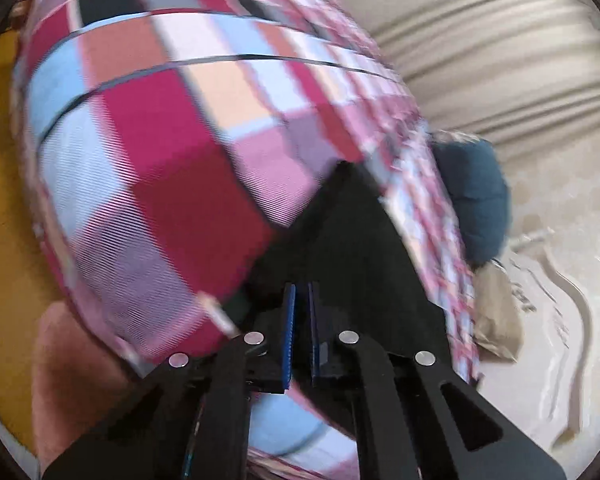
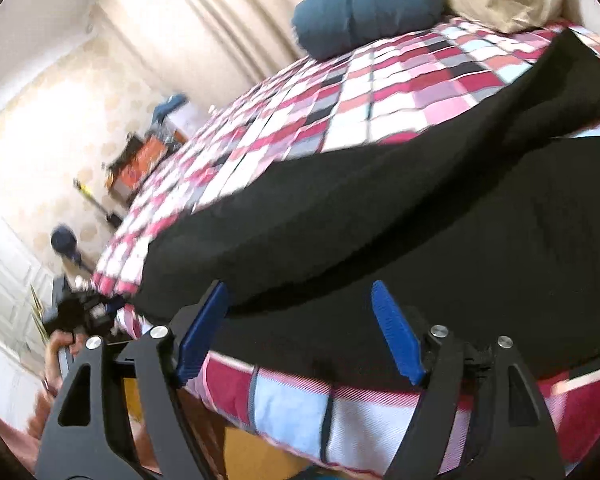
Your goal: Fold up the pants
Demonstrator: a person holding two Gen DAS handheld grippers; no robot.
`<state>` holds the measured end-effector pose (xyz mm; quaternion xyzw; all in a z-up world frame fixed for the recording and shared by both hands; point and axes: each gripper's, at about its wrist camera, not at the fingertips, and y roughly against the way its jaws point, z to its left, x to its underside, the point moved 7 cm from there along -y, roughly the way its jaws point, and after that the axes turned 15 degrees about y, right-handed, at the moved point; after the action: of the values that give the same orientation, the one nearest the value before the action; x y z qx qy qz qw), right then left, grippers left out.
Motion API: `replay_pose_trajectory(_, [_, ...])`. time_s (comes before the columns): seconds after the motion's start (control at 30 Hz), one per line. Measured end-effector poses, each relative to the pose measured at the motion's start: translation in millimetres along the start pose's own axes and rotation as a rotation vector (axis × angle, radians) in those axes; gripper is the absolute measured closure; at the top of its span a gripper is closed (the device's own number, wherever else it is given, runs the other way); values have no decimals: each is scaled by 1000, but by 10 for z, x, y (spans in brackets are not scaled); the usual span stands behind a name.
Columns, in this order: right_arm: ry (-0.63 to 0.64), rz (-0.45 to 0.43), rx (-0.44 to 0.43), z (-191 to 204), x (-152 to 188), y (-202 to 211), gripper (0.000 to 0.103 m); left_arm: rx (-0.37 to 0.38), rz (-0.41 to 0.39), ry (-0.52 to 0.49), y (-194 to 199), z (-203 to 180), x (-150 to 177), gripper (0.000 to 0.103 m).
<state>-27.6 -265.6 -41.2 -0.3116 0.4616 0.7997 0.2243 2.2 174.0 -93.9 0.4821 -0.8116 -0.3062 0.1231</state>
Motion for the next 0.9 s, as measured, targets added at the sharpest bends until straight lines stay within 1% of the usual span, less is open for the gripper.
replay_pose_trajectory(0.03, [-38,-28,25,-164,-88,95,29,13,1,-13,13,-40,50,67])
replay_pose_trajectory(0.1, [-90,-65,66,-431,-234,240,29,23,-4,-21,37,-94,130,46])
replay_pose_trajectory(0.13, [-118,-80,112,-621,-333,339,29,32,-5,-14,40,-106,149,46])
replay_pose_trajectory(0.17, [-148,-83,183,-851,-447,447,29,29,-10,-11,33,-109,156,46])
replay_pose_trajectory(0.2, [-184,-72,265,-1109,-566,549,29,18,-14,-8,23,-106,149,46])
replay_pose_trajectory(0.27, [-247,-43,379,-1520,-771,685,29,2,-12,16,-8,-77,126,45])
replay_pose_trajectory(0.3, [-261,-42,400,-1698,-905,727,29,-4,-9,28,-21,-61,100,44])
replay_pose_trajectory(0.33, [-296,-52,407,-1968,-1115,760,29,-11,-7,40,-10,-33,86,39])
replay_pose_trajectory(0.37, [-336,-58,403,-2169,-1251,758,29,-11,-2,54,-7,-29,77,35])
replay_pose_trajectory(0.4, [-359,-56,405,-2308,-1335,747,29,-5,0,64,-6,-48,75,28])
replay_pose_trajectory(0.43, [-393,-54,420,-2528,-1472,715,29,2,-1,73,-2,-58,71,25])
replay_pose_trajectory(0.53, [-425,21,509,-3028,-1737,482,29,-8,5,75,-36,-103,83,25])
replay_pose_trajectory(0.6, [-446,76,542,-3286,-1787,289,29,-37,7,69,-82,-108,91,25])
replay_pose_trajectory(0.63, [-466,114,583,-3444,-1788,153,29,-47,8,72,-110,-109,95,25])
replay_pose_trajectory(0.73, [-483,171,652,-3672,-1707,-60,29,-71,21,81,-180,-98,102,23])
replay_pose_trajectory(0.77, [-492,176,647,-3694,-1651,-106,29,-82,23,82,-199,-95,104,23])
replay_pose_trajectory(0.8, [-498,173,622,-3697,-1627,-137,29,-91,29,77,-217,-93,107,22])
replay_pose_trajectory(0.83, [-494,146,579,-3656,-1612,-139,29,-107,31,67,-234,-97,107,22])
replay_pose_trajectory(0.9, [-463,93,532,-3499,-1611,-45,29,-121,34,60,-255,-99,107,22])
